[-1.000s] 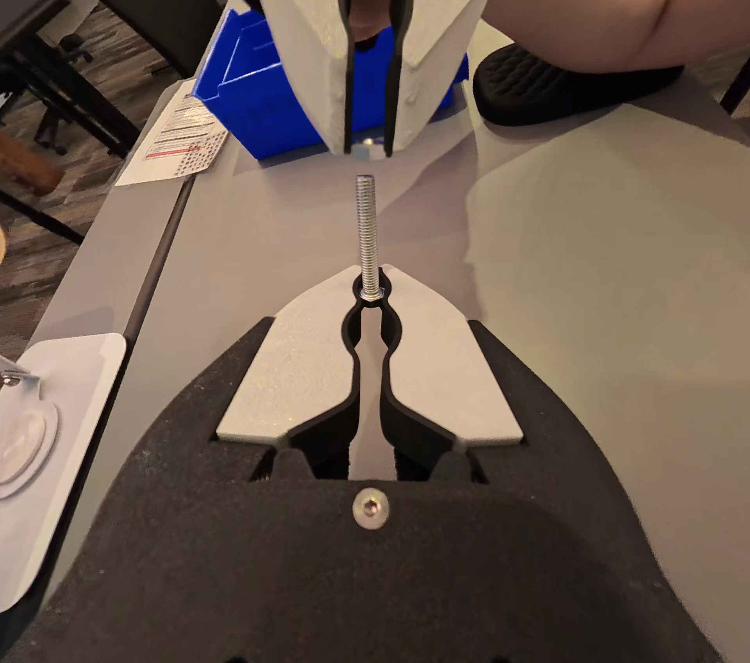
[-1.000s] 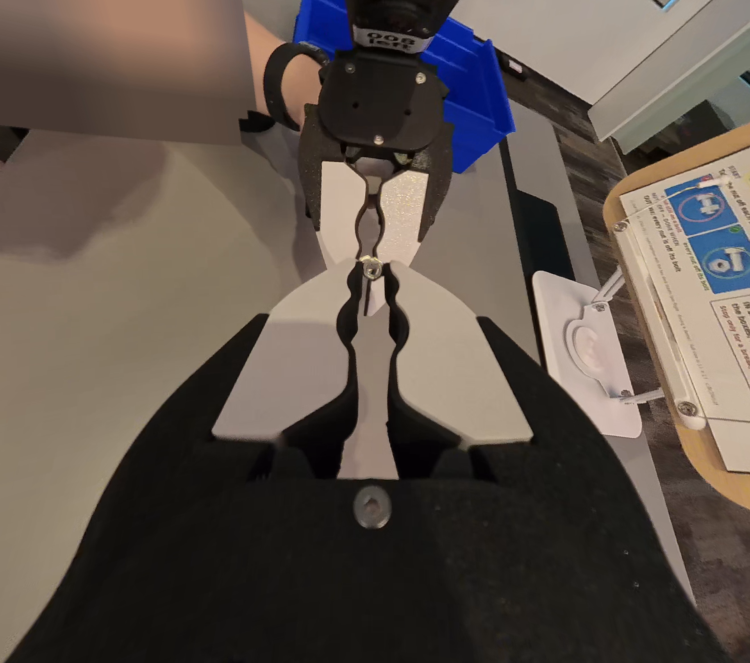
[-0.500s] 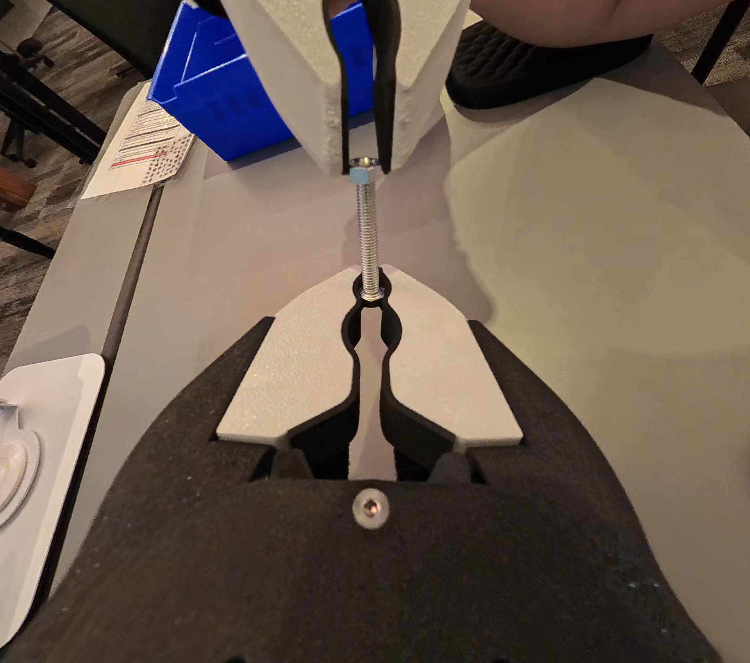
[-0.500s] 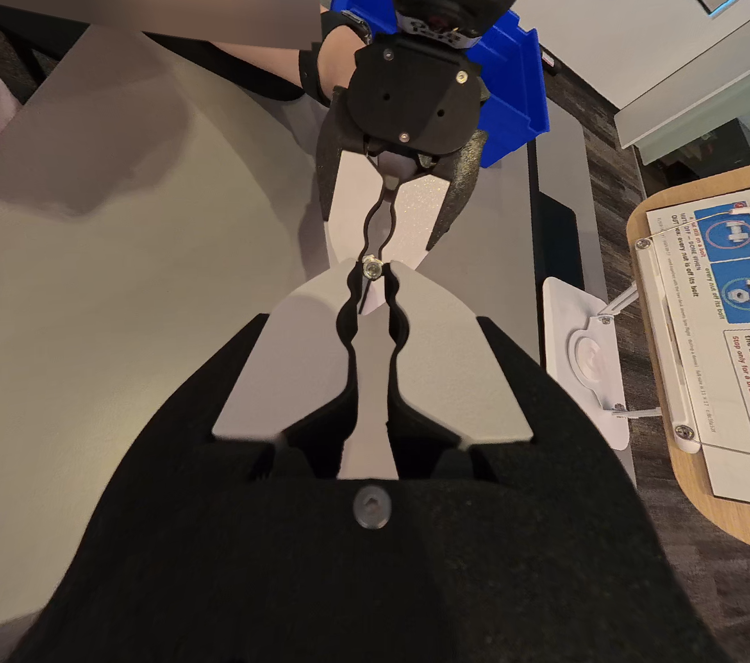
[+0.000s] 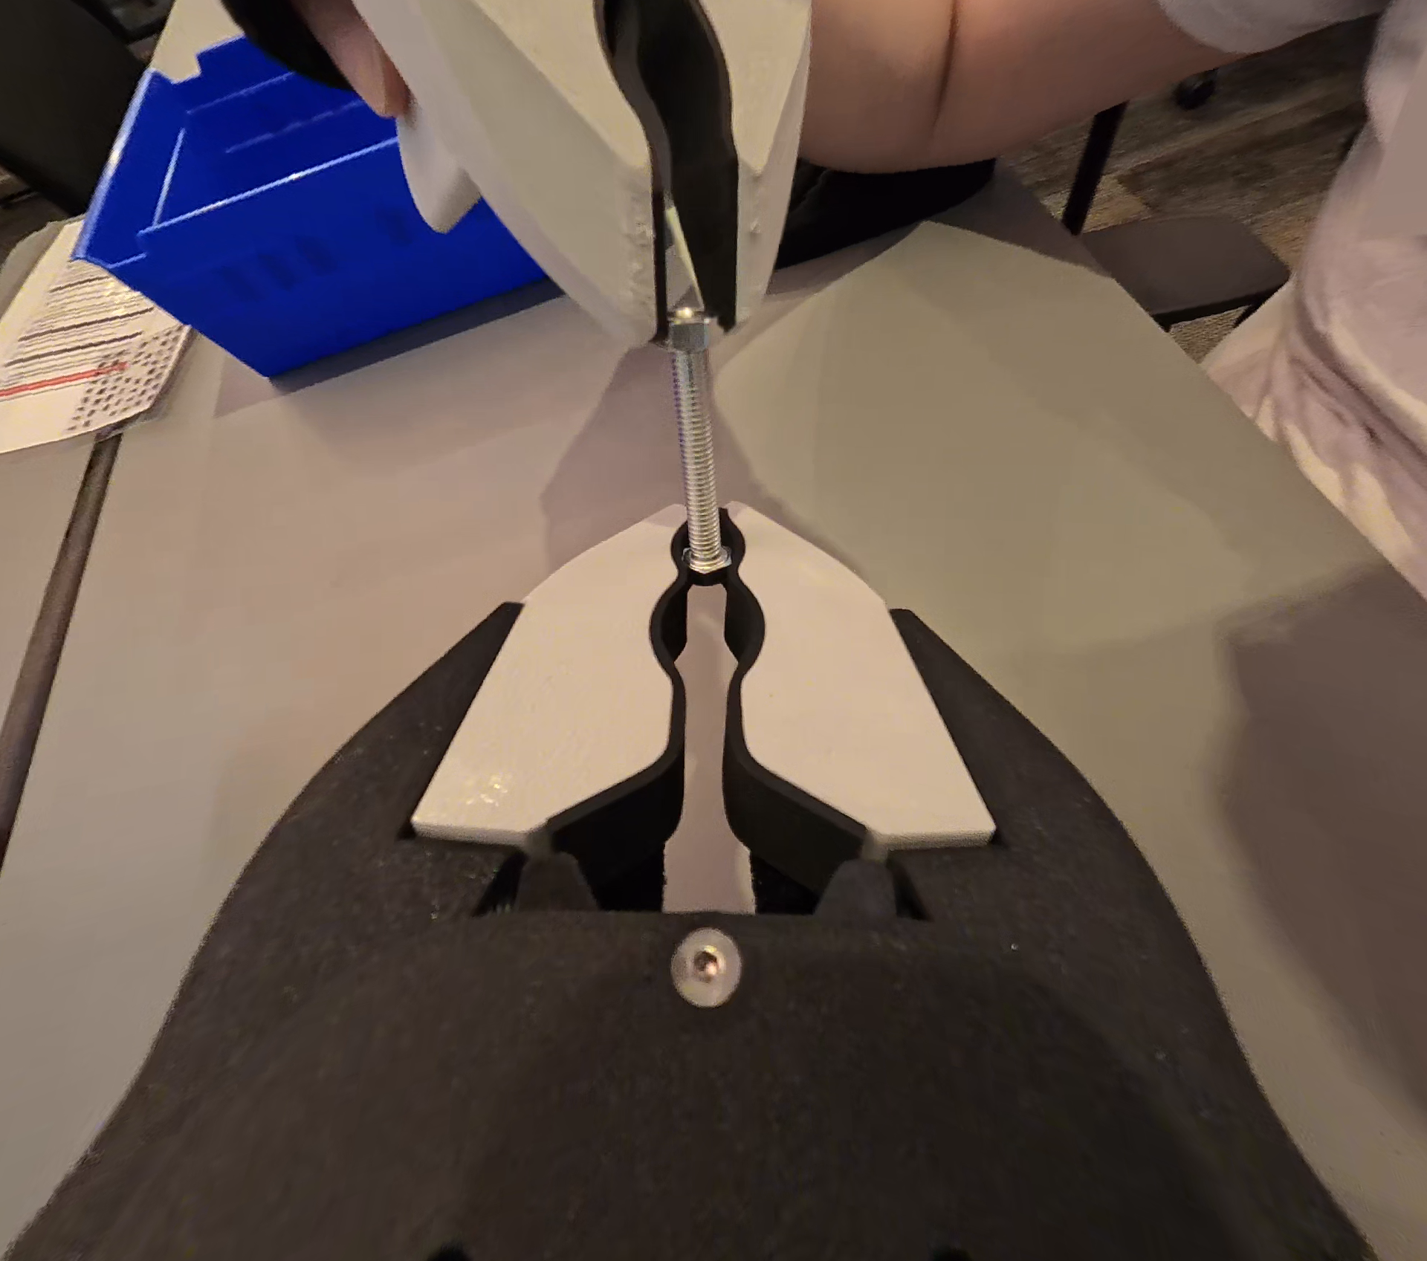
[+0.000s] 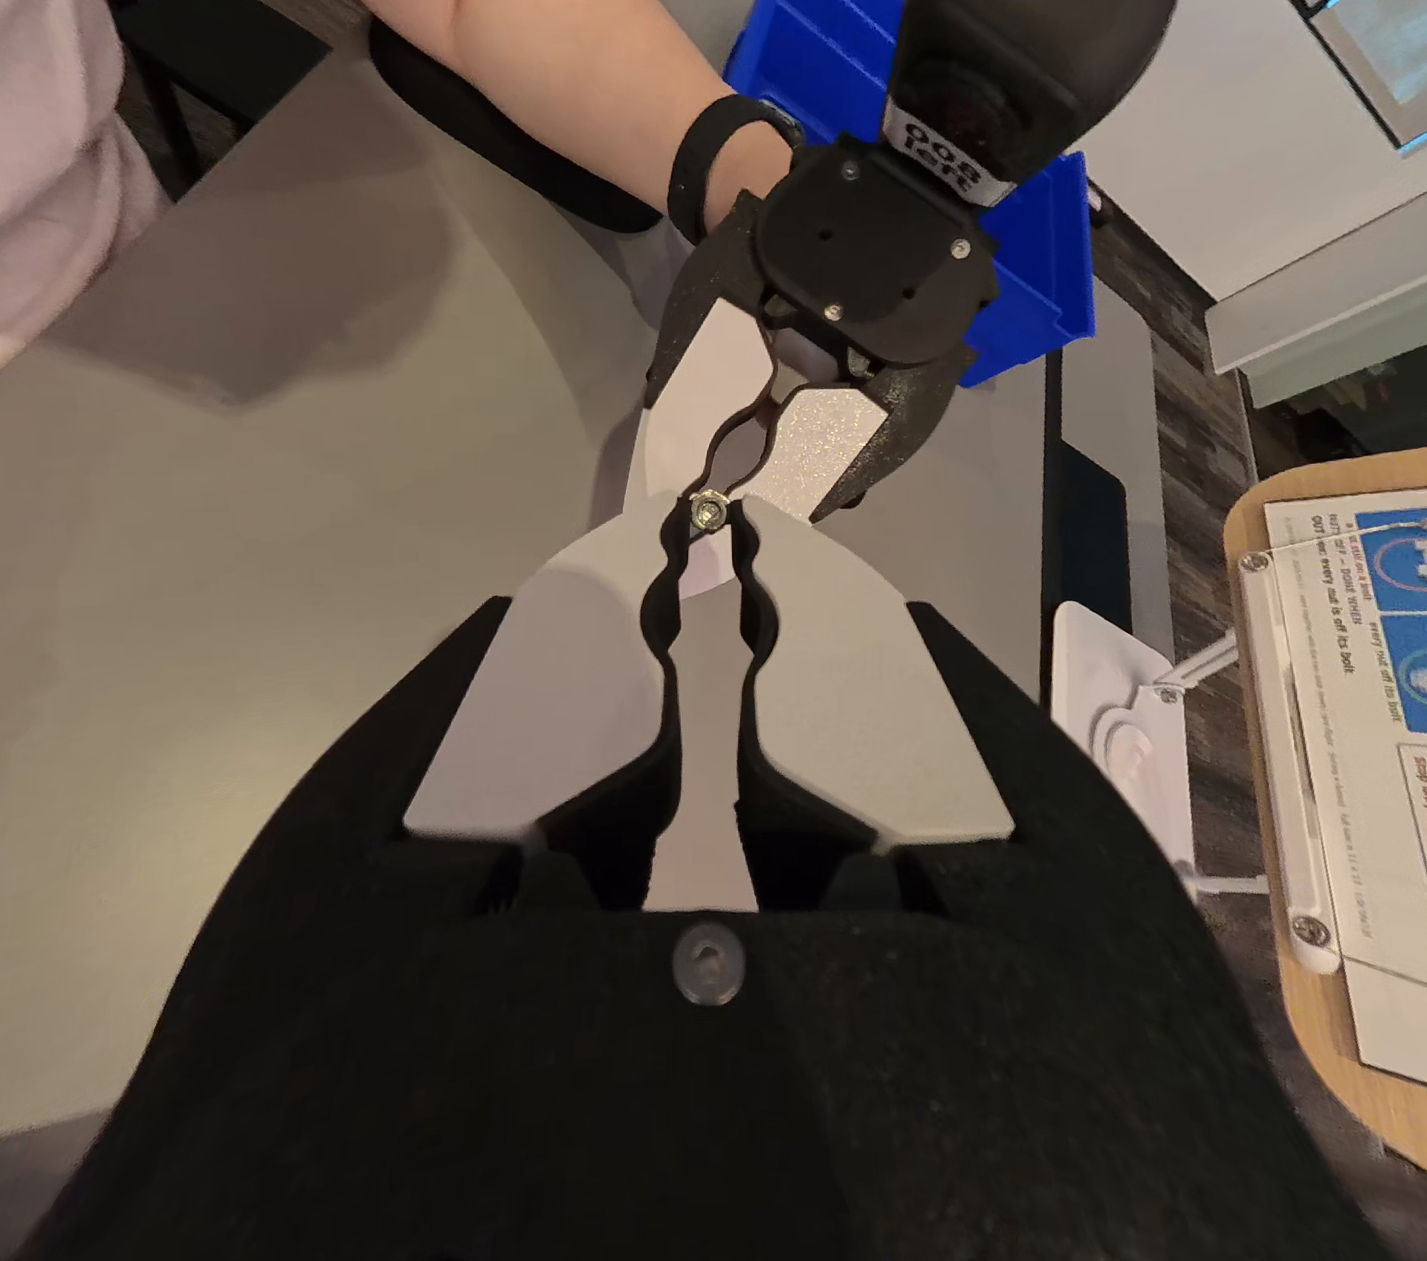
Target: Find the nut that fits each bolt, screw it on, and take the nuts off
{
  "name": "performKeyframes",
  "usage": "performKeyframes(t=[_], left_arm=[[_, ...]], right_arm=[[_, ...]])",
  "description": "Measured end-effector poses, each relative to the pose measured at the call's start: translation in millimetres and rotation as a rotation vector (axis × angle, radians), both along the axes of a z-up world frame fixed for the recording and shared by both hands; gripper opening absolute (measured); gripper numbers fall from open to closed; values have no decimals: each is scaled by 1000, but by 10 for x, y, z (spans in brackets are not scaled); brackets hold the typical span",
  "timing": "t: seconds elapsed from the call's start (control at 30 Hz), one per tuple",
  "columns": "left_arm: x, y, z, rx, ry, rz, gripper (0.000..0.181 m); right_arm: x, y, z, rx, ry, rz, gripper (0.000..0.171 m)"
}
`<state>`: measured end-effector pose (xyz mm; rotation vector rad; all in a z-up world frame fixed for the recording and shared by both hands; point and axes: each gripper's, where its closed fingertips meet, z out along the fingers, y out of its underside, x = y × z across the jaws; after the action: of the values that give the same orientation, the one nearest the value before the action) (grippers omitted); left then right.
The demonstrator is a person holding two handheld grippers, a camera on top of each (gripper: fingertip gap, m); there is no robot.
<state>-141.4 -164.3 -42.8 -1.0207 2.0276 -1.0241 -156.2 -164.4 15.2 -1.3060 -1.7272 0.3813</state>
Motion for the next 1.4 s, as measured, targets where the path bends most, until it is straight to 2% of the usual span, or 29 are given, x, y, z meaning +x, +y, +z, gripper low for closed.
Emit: performKeyframes(t=[0.13, 0.4, 0.83, 1.07, 1.4], left_arm=[[30, 169, -28, 16, 20, 94, 3], [42, 602, -176, 67, 105, 329, 3], [28, 935, -217, 71, 148, 570, 3], [10, 997, -206, 97, 151, 615, 3], [21, 982, -178, 95, 135, 601, 3]], right_arm=[[21, 151, -16, -35, -1, -109, 10], [106, 528, -171, -239, 43, -347, 10], [134, 857, -204, -478, 259, -600, 10], [133, 908, -200, -568, 345, -686, 10], [123, 898, -186, -505, 312, -668, 10]])
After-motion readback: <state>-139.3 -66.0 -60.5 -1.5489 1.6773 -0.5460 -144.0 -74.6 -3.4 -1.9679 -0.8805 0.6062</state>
